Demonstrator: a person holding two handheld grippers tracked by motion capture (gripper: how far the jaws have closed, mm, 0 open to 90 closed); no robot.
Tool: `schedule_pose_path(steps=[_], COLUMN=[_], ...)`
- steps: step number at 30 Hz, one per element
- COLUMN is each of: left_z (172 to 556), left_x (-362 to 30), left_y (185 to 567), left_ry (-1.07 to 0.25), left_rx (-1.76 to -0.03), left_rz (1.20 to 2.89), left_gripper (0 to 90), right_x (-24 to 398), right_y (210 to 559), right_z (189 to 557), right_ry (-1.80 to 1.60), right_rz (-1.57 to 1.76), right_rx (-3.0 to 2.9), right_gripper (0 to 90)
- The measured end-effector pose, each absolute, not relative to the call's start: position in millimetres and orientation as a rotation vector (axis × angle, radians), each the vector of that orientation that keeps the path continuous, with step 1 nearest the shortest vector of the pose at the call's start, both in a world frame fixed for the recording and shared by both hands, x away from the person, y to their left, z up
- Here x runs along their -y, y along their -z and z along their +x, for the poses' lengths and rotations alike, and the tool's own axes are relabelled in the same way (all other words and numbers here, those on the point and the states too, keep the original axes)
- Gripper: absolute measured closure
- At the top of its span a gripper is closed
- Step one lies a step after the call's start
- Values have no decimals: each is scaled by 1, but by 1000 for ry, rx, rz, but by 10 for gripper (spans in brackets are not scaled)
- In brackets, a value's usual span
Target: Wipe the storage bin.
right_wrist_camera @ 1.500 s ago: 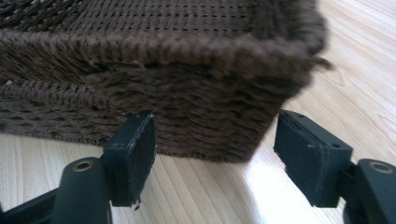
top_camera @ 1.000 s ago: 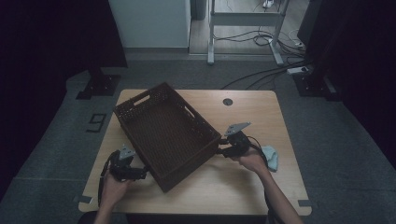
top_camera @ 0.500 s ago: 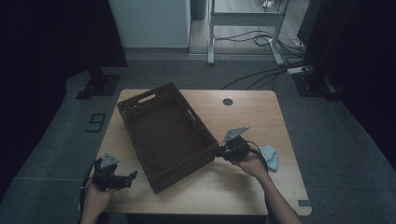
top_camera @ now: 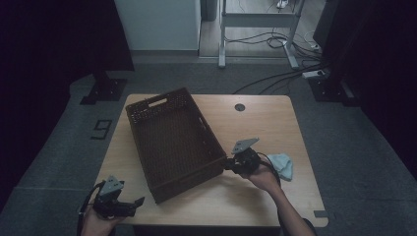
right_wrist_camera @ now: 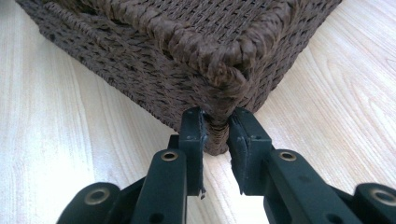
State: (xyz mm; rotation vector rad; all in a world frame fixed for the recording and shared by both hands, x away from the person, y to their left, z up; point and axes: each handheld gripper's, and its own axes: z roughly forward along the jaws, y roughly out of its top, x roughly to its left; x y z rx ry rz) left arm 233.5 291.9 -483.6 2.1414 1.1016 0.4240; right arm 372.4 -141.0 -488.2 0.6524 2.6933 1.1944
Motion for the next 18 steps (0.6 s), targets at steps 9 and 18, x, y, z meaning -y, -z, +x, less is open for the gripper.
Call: schedule_pose_path(steps=[9, 18], left_z=[241, 249], left_x=[-270, -266], left_y=[486, 484], left_ry=[-470, -514], left_rx=[-1085, -1081], left_rz=[2196, 2192], left_gripper=[78, 243], right_x=[128, 121], right_y=[488, 487], right_z=[361, 361], right_ry=[-1201, -1139], right_rz=[616, 572], right_rx=[-2729, -2760], right_gripper=[716, 615])
